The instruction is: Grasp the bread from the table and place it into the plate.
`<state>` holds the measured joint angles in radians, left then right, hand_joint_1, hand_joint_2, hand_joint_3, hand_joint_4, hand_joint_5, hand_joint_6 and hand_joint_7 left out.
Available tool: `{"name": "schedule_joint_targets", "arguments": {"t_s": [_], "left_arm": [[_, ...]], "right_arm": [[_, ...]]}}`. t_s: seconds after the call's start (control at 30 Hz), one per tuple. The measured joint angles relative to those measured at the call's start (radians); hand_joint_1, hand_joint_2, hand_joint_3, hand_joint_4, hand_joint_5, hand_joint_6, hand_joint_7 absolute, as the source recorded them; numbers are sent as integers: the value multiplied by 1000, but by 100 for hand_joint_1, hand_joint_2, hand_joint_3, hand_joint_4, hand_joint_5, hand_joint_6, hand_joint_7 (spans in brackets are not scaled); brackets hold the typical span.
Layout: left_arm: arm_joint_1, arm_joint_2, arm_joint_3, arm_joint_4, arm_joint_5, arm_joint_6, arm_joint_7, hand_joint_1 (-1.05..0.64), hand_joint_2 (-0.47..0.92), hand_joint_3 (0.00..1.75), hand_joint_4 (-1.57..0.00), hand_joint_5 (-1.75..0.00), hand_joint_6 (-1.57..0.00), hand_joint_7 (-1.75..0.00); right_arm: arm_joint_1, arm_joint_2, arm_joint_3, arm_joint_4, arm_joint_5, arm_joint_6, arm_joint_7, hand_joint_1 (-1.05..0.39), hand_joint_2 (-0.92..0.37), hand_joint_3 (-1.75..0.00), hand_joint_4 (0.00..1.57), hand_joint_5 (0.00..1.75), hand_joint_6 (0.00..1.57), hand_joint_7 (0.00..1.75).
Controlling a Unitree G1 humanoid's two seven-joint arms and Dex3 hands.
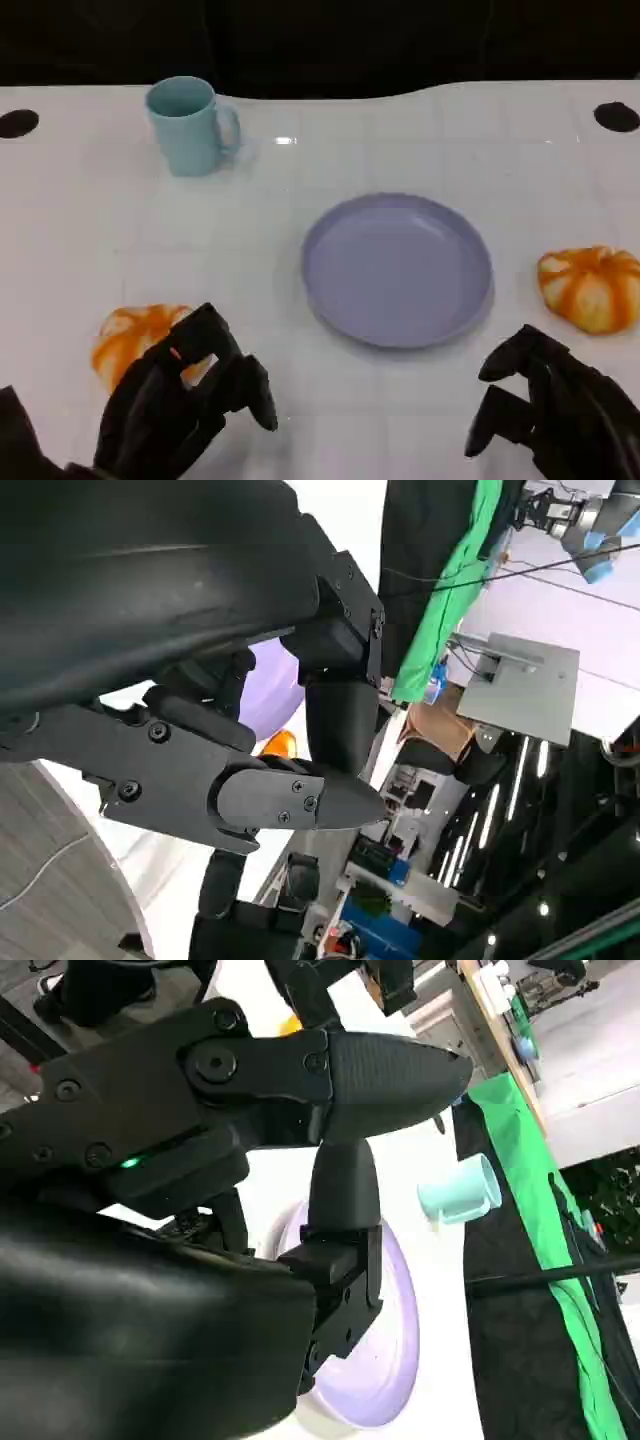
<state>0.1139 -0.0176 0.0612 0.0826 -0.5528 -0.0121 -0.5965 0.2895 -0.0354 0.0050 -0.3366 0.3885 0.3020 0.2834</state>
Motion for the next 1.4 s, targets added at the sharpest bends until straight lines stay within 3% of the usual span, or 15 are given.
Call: {"name": "schedule_joint_targets", "arguments": {"t_s": [1.4], "left_arm": [[-2, 0, 11, 14, 0, -5, -30, -59, 92, 28, -77, -175, -57, -175]], "right_arm": [[0, 0, 0, 0, 0, 0, 0, -52, -92, -47, 62, 175, 41, 169]]}}
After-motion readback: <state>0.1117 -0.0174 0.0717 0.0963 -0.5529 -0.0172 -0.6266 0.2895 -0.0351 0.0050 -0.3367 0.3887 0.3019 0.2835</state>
